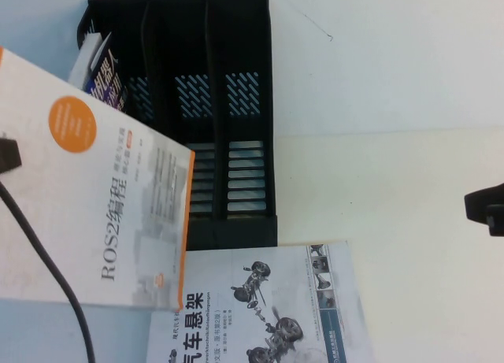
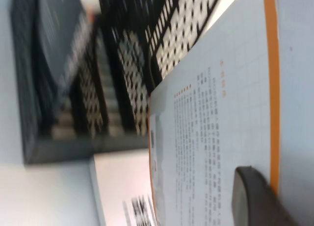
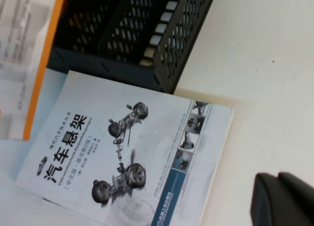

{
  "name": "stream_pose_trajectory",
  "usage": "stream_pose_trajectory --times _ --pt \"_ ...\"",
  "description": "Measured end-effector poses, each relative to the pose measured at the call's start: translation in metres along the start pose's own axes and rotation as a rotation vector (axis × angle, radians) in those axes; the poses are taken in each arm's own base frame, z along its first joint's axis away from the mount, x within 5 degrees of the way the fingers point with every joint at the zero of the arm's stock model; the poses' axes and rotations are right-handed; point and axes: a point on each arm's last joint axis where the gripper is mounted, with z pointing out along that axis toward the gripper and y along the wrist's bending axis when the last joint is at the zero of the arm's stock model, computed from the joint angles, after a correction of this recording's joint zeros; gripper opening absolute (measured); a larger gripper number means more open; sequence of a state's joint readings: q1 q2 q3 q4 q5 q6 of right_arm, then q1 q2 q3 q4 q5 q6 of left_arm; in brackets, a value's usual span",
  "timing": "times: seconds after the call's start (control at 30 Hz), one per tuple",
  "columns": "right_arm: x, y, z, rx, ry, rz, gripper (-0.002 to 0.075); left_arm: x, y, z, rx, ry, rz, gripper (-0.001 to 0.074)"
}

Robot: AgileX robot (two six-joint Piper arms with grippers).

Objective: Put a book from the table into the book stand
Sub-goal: Place the book on the book shelf

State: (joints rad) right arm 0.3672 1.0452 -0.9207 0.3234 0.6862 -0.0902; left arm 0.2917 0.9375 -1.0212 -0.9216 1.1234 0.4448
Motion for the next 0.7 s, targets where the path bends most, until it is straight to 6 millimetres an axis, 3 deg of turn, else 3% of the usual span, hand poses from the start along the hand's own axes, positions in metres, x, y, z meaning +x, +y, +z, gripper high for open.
stream_pose_trajectory --times 0.17,0.43,0.7 --pt "0.000 0.000 0.000 0.002 0.005 -0.003 0.0006 -0.037 -0.009 -0.008 -0.002 -0.073 0.012 0.0108" --pt "0.001 -0.002 0.000 0.020 0.008 -0.022 0.0006 -0.079 -0.006 -0.005 -0.006 -0.113 0.040 0.0108" --pt "0.002 -0.002 0.000 0.022 0.022 -0.025 0.0006 -0.102 0.020 0.023 -0.008 -0.072 -0.010 0.0108"
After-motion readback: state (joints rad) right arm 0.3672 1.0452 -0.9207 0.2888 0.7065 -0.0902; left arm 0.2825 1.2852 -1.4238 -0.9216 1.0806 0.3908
